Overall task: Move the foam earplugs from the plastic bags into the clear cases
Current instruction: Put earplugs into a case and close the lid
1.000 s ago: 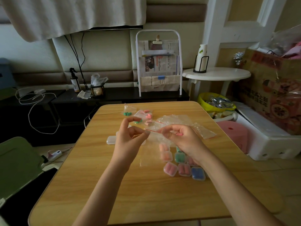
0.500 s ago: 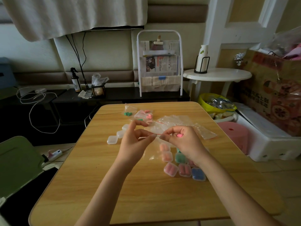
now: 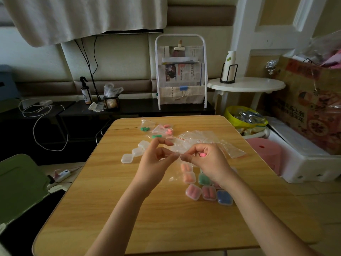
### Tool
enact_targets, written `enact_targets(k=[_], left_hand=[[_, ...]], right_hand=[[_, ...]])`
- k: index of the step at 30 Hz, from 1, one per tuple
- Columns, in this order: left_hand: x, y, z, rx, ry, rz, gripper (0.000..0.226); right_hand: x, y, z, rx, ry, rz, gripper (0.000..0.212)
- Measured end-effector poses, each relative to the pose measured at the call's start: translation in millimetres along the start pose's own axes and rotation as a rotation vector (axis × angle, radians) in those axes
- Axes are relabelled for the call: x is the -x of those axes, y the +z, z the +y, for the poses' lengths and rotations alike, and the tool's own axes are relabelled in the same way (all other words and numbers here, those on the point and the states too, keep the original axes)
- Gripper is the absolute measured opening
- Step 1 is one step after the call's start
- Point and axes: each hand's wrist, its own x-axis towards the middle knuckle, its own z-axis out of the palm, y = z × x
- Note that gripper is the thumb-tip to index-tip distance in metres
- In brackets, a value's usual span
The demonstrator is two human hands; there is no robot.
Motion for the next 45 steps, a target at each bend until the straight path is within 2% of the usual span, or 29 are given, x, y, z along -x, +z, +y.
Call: enact_targets(k=[5, 11, 18, 25, 30, 34, 39, 42, 45], left_hand=[[-1, -1, -1, 0.043, -0.007, 0.051, 0.022], [-1, 0, -1, 0.043, -0.006, 0.066, 0.026], [1, 1, 3, -0.014, 0.017, -0.003, 0.029], [3, 1, 7, -0.012, 0.030, -0.026, 0.031], [2, 0, 7, 0.052, -0.017, -0.009, 0.025], [0, -4, 9, 0.107, -0.050, 0.038, 0.030], [2, -2, 12, 0.074, -0.062, 0.082, 0.037], [0, -5, 11, 0.091, -0.063, 0.092, 0.033], [-1, -8, 10, 0.101, -0.037, 0.121, 0.030]], right_hand=[[1, 0, -2, -0.027, 0.037, -0.040, 0.028], [2, 0, -2, -0.049, 0.043, -0.047, 0.022], [1, -3, 1, -0.068, 0.034, -0.041, 0.016], [3, 0, -2, -0.041, 0.037, -0.041, 0.033], [1, -4, -3, -0.028, 0.052, -0.063, 0.020], [0, -6, -2, -0.108, 0.055, -0.049, 0.013], [-2, -6, 1, -0.130, 0.007, 0.008, 0.013], [-4, -7, 3, -0.145, 0.011, 0.070, 0.012], [-3, -9, 1, -0.135, 0.027, 0.022, 0.021]])
